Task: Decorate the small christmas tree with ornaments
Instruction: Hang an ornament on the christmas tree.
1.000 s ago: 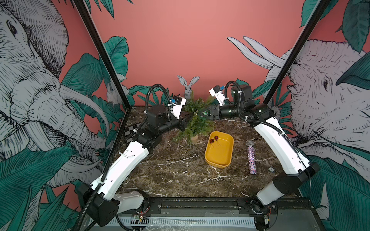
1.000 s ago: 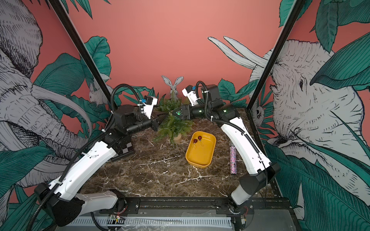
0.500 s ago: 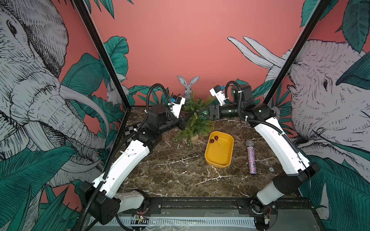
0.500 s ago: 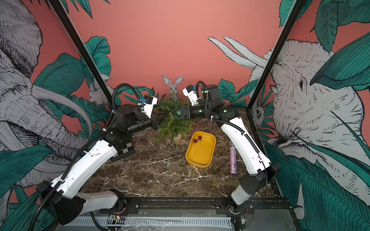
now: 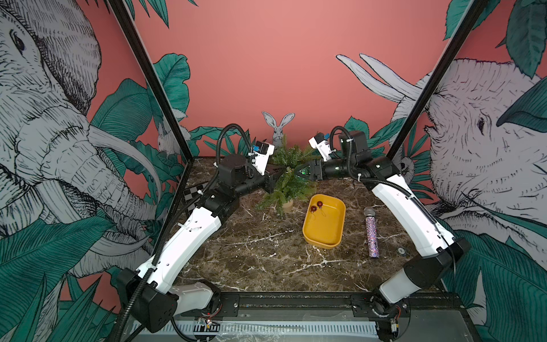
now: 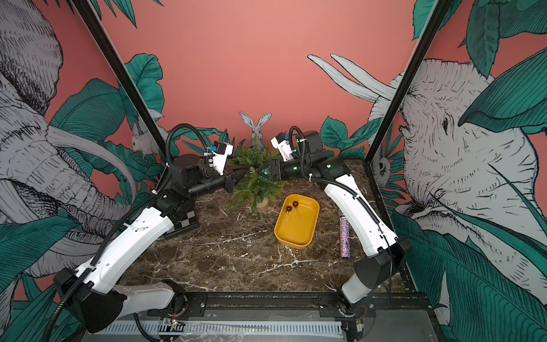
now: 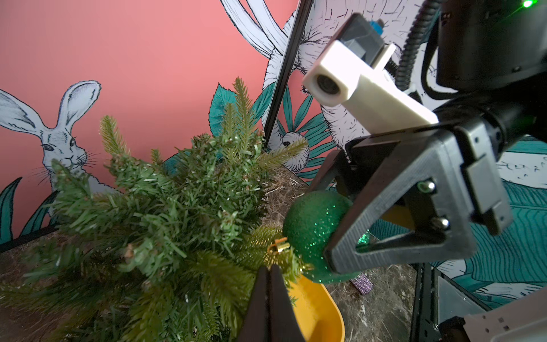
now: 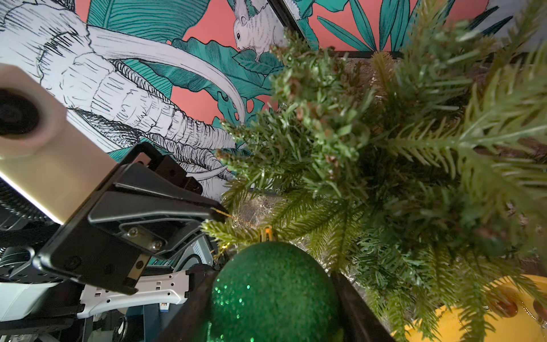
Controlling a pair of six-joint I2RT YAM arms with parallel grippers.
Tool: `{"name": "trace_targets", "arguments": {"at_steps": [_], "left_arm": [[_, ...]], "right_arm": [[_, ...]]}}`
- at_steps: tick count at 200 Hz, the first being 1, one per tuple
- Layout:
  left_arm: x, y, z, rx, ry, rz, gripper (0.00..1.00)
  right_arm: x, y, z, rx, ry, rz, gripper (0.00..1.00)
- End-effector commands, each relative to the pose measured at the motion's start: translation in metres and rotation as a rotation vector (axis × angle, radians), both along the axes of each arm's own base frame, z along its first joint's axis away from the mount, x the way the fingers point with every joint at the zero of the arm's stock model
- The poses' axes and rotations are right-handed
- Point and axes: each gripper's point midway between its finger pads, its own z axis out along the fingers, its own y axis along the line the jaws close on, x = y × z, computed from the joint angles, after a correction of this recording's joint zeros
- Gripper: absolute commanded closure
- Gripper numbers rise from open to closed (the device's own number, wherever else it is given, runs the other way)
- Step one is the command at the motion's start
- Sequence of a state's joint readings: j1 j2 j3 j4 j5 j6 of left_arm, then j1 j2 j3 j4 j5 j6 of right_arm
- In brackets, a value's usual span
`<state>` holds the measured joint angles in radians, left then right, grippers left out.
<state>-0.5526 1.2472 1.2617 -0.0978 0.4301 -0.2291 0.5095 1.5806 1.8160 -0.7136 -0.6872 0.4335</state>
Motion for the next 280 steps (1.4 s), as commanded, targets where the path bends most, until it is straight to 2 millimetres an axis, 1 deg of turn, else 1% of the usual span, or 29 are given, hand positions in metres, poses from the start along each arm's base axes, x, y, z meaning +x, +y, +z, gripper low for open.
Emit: {"name": "trace_targets", "arguments": {"at_steps": [1, 18, 34, 65, 109, 144, 157, 165, 179, 203, 252, 280], "left_arm": [[-0.003, 0.004, 0.017, -0.033, -0.036, 0.004, 0.96], [-0.004, 0.007, 0.017, -0.034, -0.038, 0.016, 0.93], [-0.005, 0.009, 0.018, -0.037, -0.038, 0.027, 0.86], [-0.009, 0.011, 0.024, -0.058, -0.043, 0.023, 0.80], [-0.016, 0.006, 0.035, -0.092, -0.040, -0.023, 0.77], [-0.015, -0.008, 0.033, -0.081, -0.019, -0.064, 0.75], [-0.012, -0.010, 0.032, -0.079, -0.019, -0.059, 0.76], [-0.011, -0.011, 0.032, -0.079, -0.020, -0.058, 0.78], [-0.009, -0.012, 0.032, -0.077, -0.024, -0.053, 0.85], [-0.008, -0.014, 0.033, -0.076, -0.027, -0.058, 1.00], [-0.009, -0.012, 0.037, -0.074, -0.042, -0.056, 1.00], [-0.010, -0.009, 0.037, -0.061, -0.052, -0.045, 1.00]], "right_arm": [[-0.007, -0.006, 0.027, 0.055, -0.075, -0.013, 0.56], [-0.009, -0.007, 0.028, 0.064, -0.078, -0.014, 0.56], [-0.010, -0.008, 0.027, 0.074, -0.075, -0.018, 0.56], [-0.013, -0.006, 0.026, 0.107, -0.066, -0.009, 0.56], [-0.015, -0.005, 0.019, 0.115, -0.046, -0.002, 0.56], [-0.018, -0.005, 0.017, 0.127, -0.041, 0.001, 0.56], [-0.019, -0.005, 0.017, 0.131, -0.042, 0.005, 0.56], [-0.019, -0.005, 0.017, 0.133, -0.041, 0.005, 0.56], [-0.021, -0.005, 0.017, 0.138, -0.041, 0.010, 0.56], [-0.023, -0.005, 0.016, 0.144, -0.039, 0.016, 0.56], [-0.025, -0.004, 0.011, 0.157, -0.028, 0.022, 0.55], [-0.028, -0.003, 0.007, 0.164, -0.014, 0.033, 0.52]]}}
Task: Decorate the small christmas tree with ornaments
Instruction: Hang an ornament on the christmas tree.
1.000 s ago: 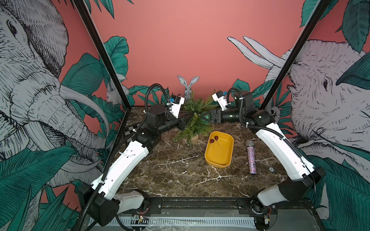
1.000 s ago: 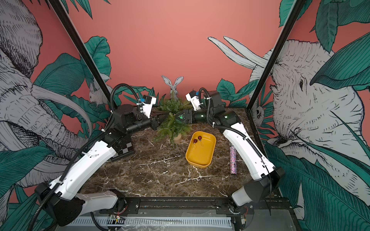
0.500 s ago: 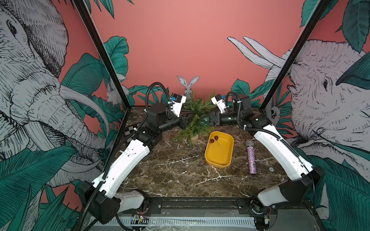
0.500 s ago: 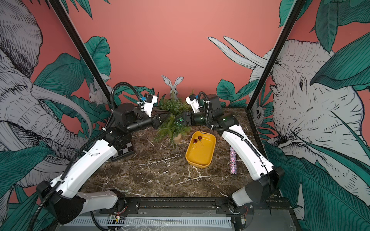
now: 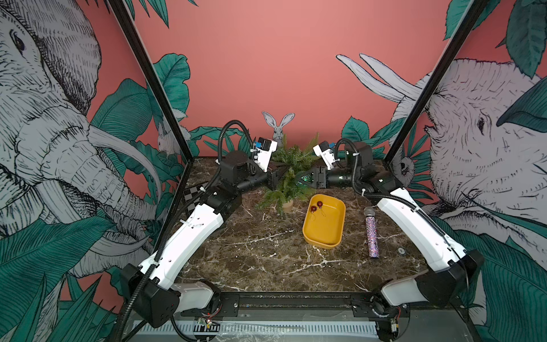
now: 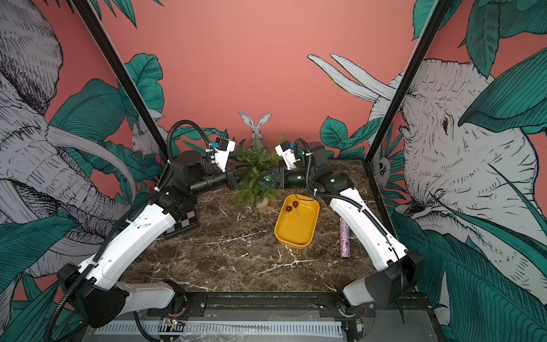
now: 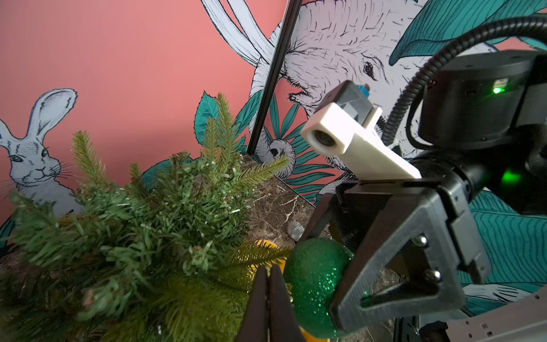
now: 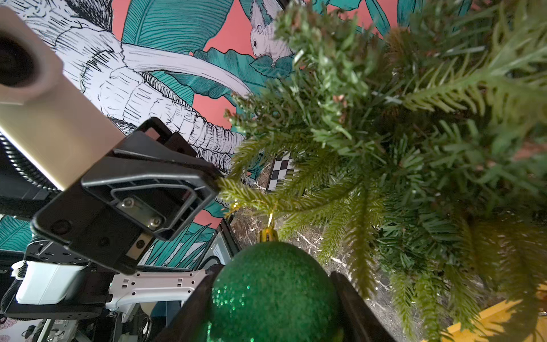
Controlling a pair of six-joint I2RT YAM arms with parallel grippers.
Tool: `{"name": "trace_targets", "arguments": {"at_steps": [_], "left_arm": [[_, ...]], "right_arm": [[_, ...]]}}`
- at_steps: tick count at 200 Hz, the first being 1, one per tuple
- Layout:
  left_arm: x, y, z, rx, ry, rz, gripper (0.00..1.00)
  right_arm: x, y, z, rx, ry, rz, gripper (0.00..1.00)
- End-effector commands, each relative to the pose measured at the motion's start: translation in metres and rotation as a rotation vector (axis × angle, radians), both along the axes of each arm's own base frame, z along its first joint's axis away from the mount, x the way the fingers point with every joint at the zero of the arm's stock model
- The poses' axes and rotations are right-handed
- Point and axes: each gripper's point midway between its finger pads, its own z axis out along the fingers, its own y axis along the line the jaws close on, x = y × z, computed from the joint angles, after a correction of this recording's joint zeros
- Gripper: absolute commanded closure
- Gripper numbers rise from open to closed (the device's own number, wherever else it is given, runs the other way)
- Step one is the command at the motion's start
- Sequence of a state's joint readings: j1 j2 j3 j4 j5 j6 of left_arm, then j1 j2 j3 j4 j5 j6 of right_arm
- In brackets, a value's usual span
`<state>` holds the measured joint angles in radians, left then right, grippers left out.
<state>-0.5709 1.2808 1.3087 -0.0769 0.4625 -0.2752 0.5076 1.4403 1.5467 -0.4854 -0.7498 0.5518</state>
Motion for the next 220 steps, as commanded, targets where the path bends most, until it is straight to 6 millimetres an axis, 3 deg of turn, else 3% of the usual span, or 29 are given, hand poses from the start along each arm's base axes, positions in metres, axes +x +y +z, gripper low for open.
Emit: {"name": "trace_targets", "arguments": {"at_steps": [1, 39, 88, 150, 191, 194, 198, 220], "left_arm": [[-0.008, 0.004, 0.023, -0.015, -0.064, 0.001, 1.00], [-0.008, 0.006, 0.022, -0.007, -0.068, 0.007, 1.00], [-0.008, 0.006, 0.019, -0.003, -0.064, 0.010, 1.00], [-0.011, 0.009, 0.017, -0.005, -0.058, 0.018, 1.00], [-0.016, 0.018, 0.016, -0.013, -0.061, 0.045, 0.62], [-0.016, 0.018, 0.015, -0.012, -0.061, 0.047, 0.60], [-0.017, 0.019, 0.015, -0.012, -0.062, 0.050, 0.58], [-0.022, 0.026, 0.014, -0.013, -0.064, 0.067, 0.51]], "right_arm": [[-0.007, 0.000, 0.018, 0.055, -0.048, 0.024, 0.52], [-0.011, -0.001, 0.012, 0.059, -0.036, 0.035, 0.47], [-0.018, -0.006, 0.002, 0.045, -0.036, 0.028, 0.31], [-0.022, -0.017, -0.011, 0.031, -0.027, -0.003, 0.32], [-0.023, -0.032, -0.007, 0.042, -0.036, -0.048, 0.33], [-0.024, -0.033, -0.005, 0.045, -0.039, -0.052, 0.33], [-0.024, -0.035, -0.018, 0.032, -0.014, -0.057, 0.33], [-0.025, -0.047, -0.022, 0.028, -0.004, -0.090, 0.34]]}}
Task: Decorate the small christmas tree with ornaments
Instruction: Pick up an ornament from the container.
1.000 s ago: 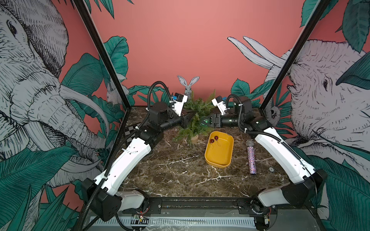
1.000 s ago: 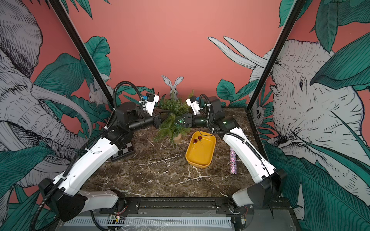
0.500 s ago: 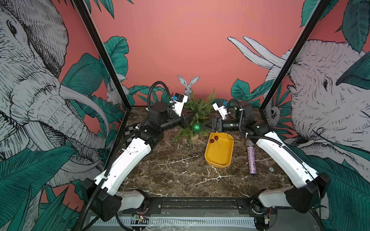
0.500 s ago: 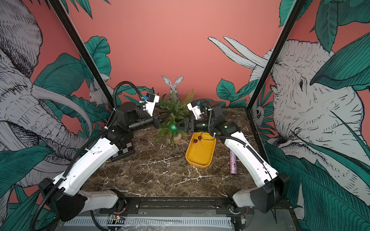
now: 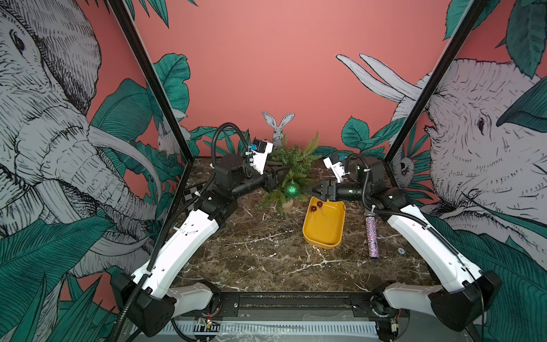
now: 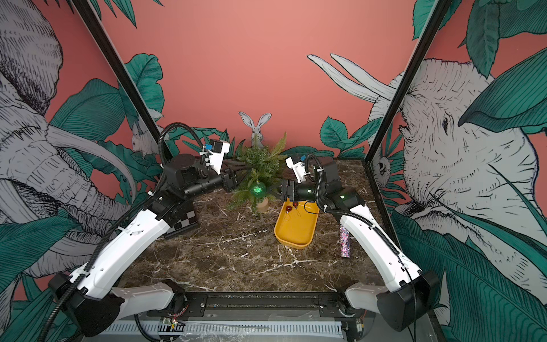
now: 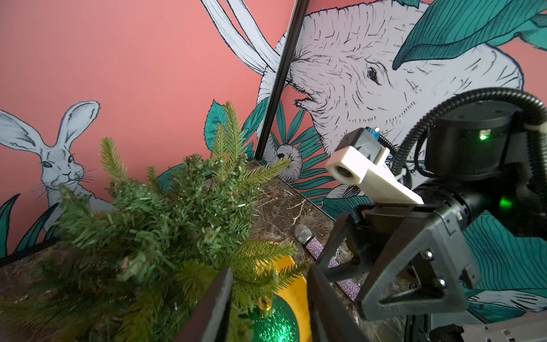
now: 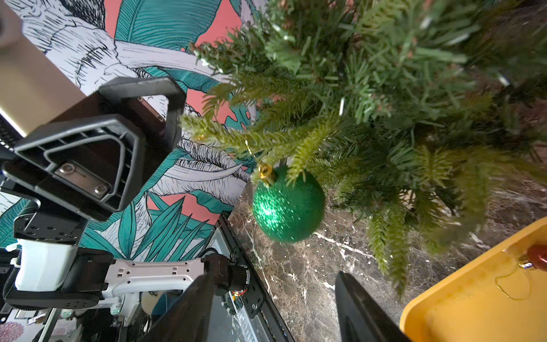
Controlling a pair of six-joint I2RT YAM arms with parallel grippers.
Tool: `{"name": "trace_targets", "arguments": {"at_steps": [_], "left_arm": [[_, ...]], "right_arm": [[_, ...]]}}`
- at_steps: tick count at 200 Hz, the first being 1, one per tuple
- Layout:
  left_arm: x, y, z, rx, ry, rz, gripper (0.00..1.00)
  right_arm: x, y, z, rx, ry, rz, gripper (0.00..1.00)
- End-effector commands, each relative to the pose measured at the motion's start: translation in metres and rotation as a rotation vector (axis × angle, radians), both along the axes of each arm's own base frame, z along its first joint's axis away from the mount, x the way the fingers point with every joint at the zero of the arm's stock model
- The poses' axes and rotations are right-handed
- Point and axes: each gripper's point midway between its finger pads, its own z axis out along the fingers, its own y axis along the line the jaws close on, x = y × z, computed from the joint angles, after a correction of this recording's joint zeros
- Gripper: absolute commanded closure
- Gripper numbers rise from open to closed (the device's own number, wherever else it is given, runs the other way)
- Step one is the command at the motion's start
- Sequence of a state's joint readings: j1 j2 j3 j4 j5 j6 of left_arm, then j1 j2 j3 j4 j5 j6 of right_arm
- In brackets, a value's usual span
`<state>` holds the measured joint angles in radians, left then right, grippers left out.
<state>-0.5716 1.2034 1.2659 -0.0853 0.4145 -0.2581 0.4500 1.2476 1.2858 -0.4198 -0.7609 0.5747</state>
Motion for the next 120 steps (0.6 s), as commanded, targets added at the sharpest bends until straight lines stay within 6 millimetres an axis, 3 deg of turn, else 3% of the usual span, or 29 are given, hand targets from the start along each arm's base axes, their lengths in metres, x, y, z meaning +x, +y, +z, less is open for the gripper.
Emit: {"name": "trace_targets", "arguments": {"at_steps": [1, 70, 120], "left_arm": [[-0.011, 0.010, 0.006, -0.012, -0.023, 0.023, 0.51], [-0.030, 0.031, -0.022, 0.007, 0.029, 0.068, 0.45], [-0.039, 0.045, -0.067, 0.035, 0.112, 0.115, 0.43]], "right_arm": [[0.000, -0.011, 0.006, 0.017, -0.030, -0.036, 0.34], [0.008, -0.047, -0.033, -0.052, 0.044, -0.187, 0.41], [0.025, -0.067, -0.079, -0.159, 0.092, -0.304, 0.46]]}}
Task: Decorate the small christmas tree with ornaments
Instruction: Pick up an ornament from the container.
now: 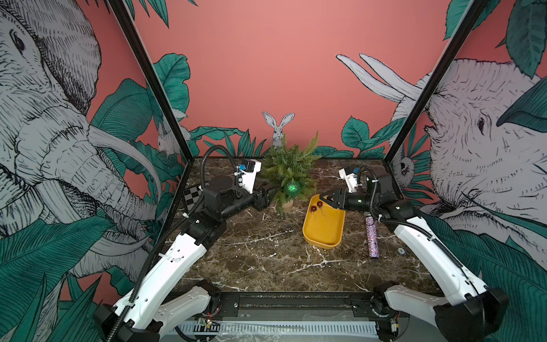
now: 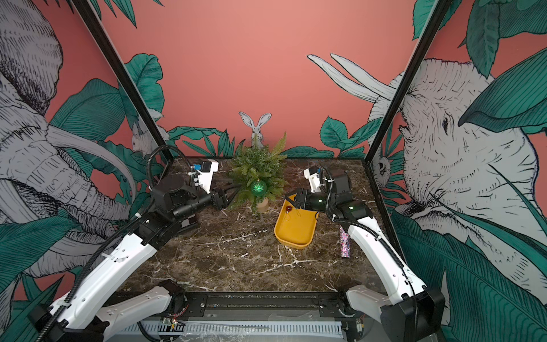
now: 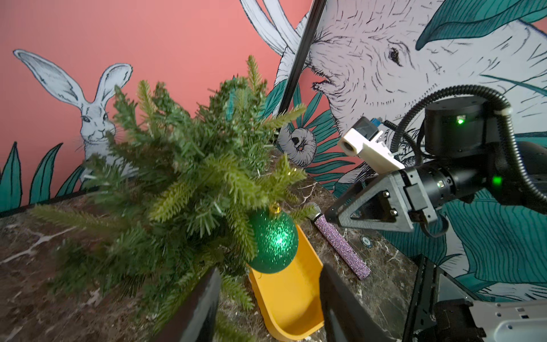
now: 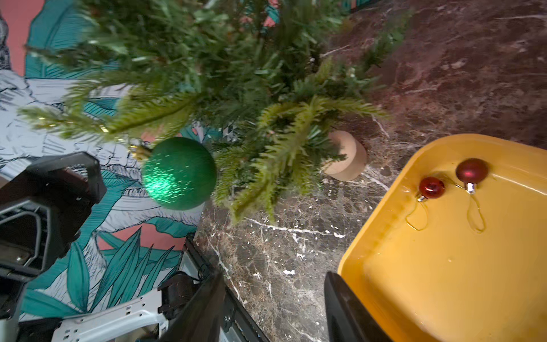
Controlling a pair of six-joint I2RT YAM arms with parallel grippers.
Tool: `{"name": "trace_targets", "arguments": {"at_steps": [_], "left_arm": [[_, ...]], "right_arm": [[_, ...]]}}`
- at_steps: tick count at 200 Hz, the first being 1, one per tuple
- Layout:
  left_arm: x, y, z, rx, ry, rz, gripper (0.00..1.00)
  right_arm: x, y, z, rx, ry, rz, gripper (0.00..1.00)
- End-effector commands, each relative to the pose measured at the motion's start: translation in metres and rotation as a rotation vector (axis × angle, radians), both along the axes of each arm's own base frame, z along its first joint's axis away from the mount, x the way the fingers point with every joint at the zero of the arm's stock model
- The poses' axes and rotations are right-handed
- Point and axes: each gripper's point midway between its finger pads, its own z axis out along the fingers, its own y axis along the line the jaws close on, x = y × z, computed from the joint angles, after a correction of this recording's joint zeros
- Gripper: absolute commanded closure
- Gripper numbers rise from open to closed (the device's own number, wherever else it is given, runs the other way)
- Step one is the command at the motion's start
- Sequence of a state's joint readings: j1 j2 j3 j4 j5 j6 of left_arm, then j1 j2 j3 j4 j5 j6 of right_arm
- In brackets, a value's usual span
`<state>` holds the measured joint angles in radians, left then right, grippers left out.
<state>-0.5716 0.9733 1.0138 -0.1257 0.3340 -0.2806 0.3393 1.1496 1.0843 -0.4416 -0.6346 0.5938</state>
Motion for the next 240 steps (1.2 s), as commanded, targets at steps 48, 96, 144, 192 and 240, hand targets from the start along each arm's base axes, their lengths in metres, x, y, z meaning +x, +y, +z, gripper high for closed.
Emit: {"name": "trace_targets", "arguments": {"at_steps": [48, 96, 144, 192, 240], "left_arm": [[0.001, 0.017, -0.071, -0.010, 0.178, 0.121, 0.00], [-0.005, 0.034, -0.102, 0.018, 0.192, 0.187, 0.04], [-0.027, 0.007, -0.136, 0.019, 0.252, 0.034, 0.15], [-0.052, -0.028, -0.177, 0.171, 0.254, -0.053, 0.15], [-0.054, -0.033, -0.198, 0.237, 0.252, -0.033, 0.15]], "right_arm": [[0.038, -0.034, -0.076, -0.244, 0.048, -0.191, 0.51], [0.071, -0.045, -0.132, -0.384, 0.095, -0.249, 0.54], [0.100, -0.046, -0.166, -0.446, 0.100, -0.292, 0.56], [0.120, -0.046, -0.190, -0.487, 0.120, -0.316, 0.56], [0.139, -0.040, -0.197, -0.497, 0.102, -0.327, 0.55]]}}
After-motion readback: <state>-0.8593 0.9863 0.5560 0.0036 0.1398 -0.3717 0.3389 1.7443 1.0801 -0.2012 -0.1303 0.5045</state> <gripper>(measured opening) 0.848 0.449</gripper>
